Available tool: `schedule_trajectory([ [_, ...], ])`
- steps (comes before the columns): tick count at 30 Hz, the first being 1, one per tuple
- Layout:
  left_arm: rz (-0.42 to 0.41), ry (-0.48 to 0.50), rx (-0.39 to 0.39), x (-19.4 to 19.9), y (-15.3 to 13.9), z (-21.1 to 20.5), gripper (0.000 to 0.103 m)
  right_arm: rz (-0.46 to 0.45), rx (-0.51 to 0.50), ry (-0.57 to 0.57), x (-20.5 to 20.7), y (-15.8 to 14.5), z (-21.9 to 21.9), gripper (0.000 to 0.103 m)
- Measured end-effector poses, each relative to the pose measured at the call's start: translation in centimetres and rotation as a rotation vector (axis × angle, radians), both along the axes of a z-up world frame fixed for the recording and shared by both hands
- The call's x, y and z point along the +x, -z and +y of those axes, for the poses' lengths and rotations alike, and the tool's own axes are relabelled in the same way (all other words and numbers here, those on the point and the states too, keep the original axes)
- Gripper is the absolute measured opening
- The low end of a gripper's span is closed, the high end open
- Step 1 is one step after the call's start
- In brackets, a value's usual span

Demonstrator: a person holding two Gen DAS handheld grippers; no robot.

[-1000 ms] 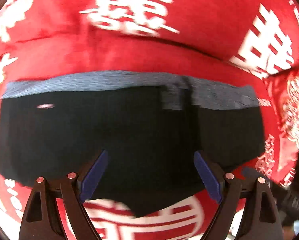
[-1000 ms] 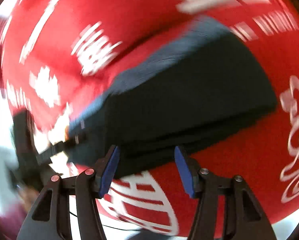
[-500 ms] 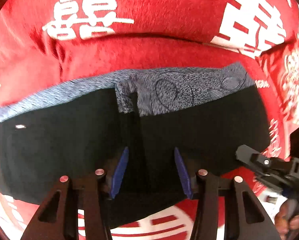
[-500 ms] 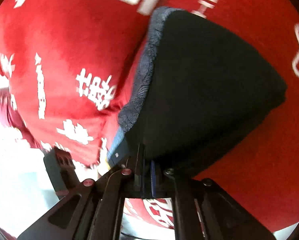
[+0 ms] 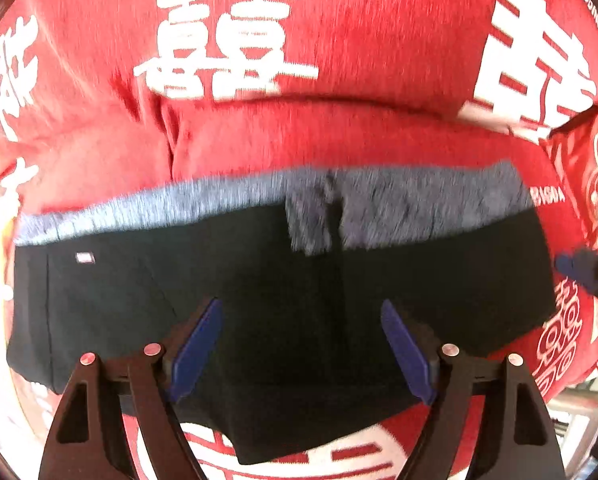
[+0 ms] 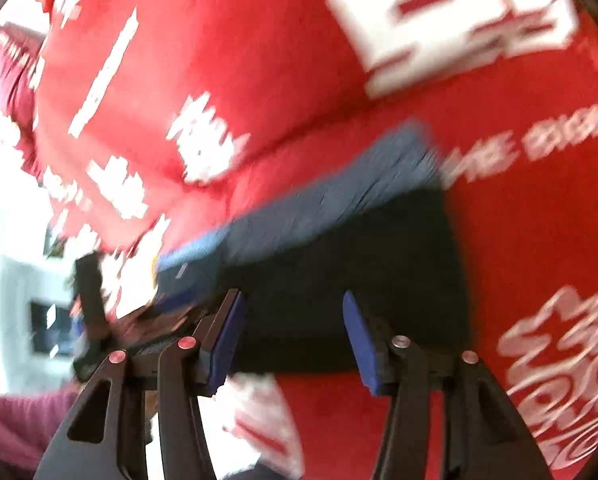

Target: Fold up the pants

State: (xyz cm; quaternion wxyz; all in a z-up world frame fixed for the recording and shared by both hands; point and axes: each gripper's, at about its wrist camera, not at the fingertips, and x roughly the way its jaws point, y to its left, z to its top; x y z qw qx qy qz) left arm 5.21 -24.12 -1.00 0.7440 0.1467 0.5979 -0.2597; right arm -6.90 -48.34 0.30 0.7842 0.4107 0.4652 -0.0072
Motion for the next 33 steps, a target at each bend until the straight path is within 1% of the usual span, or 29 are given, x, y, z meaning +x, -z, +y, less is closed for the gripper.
schedule_trajectory([
  [1,-0.009,0.001,-0.007,0.2,-0.4,-0.4,0.082,0.016,-0.025,0.046,-0.2,0.0,-1.8,0.055],
  [2,-0.018,0.002,-0.017,0.4,-0.8,-1.0,0.082,0.027,-0.026,0.095,-0.1,0.5,-3.6,0.055],
  [3,-0.02,0.004,-0.03,0.5,-1.0,-1.5,0.082,0.033,-0.017,0.129,0.1,1.1,-5.1,0.055],
  [4,-0.019,0.008,-0.044,0.7,-1.0,-2.6,0.082,0.046,-0.02,0.14,0.6,1.2,-5.8,0.055],
  [6,-0.008,0.024,-0.048,0.7,-0.7,-4.3,0.082,0.126,-0.032,0.126,2.6,3.2,-6.6,0.054],
  [7,-0.003,0.032,-0.046,0.6,-0.3,-4.9,0.082,0.174,-0.03,0.102,3.5,4.7,-6.8,0.052],
  [9,-0.006,0.054,-0.03,0.4,0.7,-6.2,0.082,0.197,-0.018,0.059,5.3,5.9,-6.2,0.05],
  [10,-0.019,0.065,0.002,0.0,1.5,-6.7,0.082,0.209,-0.033,0.033,6.0,6.1,-5.6,0.05],
  [11,-0.02,0.072,0.046,-0.2,2.4,-6.8,0.082,0.231,-0.108,-0.016,6.8,6.0,-4.0,0.051],
  [12,0.003,0.071,0.107,-0.4,3.9,-6.7,0.083,0.243,-0.173,-0.046,7.1,5.8,-3.0,0.054],
  [13,0.026,0.06,0.106,-0.5,4.5,-6.3,0.086,0.256,-0.263,-0.09,7.9,5.4,-1.6,0.058],
  [14,0.038,0.03,0.079,-0.4,4.6,-5.5,0.088,0.271,-0.344,-0.134,8.5,5.1,0.0,0.06],
  [16,0.084,0.001,0.065,-0.1,4.6,-4.3,0.09,0.293,-0.407,-0.184,9.1,4.9,1.9,0.071],
  [18,0.086,-0.006,0.074,0.0,4.4,-3.5,0.09,0.301,-0.428,-0.194,8.7,5.0,2.5,0.073],
  [21,0.07,0.009,0.092,0.1,3.8,-2.6,0.09,0.317,-0.393,-0.132,7.1,4.5,2.5,0.075],
  [22,0.072,0.008,0.096,0.1,3.7,-2.3,0.09,0.321,-0.389,-0.118,6.0,4.4,2.0,0.076],
  [24,0.085,-0.001,0.097,0.2,3.6,-1.5,0.09,0.332,-0.406,-0.092,4.8,3.6,2.3,0.078],
  [28,0.103,-0.03,0.085,0.2,3.2,0.3,0.09,0.335,-0.475,-0.083,3.0,1.4,4.6,0.079],
  [30,0.107,-0.039,0.083,0.2,3.0,1.1,0.09,0.334,-0.489,-0.081,1.9,0.4,5.7,0.079],
  [33,0.114,-0.056,0.071,0.2,2.6,2.5,0.09,0.328,-0.492,-0.095,2.1,-0.3,7.6,0.079],
])
